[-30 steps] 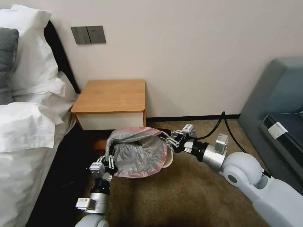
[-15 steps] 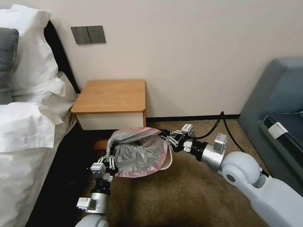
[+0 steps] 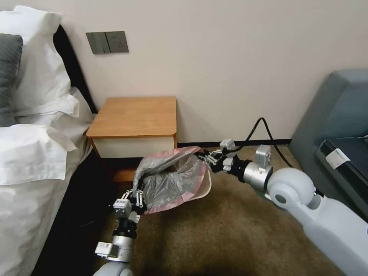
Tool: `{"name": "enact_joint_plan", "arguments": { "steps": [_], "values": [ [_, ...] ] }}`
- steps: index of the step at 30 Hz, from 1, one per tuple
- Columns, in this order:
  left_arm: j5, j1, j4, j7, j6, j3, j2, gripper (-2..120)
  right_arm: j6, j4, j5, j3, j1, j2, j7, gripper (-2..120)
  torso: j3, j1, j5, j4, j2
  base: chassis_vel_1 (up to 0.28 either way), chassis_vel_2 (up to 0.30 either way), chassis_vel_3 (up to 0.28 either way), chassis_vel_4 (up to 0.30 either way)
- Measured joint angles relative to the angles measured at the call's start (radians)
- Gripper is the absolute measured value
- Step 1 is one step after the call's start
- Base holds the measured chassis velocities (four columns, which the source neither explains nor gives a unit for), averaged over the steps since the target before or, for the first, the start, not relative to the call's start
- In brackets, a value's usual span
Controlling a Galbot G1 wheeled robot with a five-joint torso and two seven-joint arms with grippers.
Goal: Pick up the garbage bag from the table and place it over the trash can.
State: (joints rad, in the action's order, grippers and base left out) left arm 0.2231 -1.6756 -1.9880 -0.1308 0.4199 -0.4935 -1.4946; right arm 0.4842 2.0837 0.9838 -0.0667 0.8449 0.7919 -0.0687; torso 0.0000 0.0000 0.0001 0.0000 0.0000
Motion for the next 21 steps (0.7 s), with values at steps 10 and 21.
{"name": "enact_joint_plan", "arguments": {
  "steps": [10,21],
  "values": [
    [0.005,0.003,0.006,-0.002,0.005,-0.018,0.001,8,0.022,0.035,0.033,-0.018,0.027,-0.017,0.016,7,0.0,0.0,0.0,0.0,0.0,0.0,0.0,0.0,0.0],
    [0.053,0.016,0.002,0.021,-0.037,-0.026,0.004,8,-0.053,0.027,-0.127,-0.033,0.111,-0.016,-0.04,25,0.0,0.0,-0.0001,0.0002,0.0,0.0,0.0,0.0,0.0]
  ]
}}
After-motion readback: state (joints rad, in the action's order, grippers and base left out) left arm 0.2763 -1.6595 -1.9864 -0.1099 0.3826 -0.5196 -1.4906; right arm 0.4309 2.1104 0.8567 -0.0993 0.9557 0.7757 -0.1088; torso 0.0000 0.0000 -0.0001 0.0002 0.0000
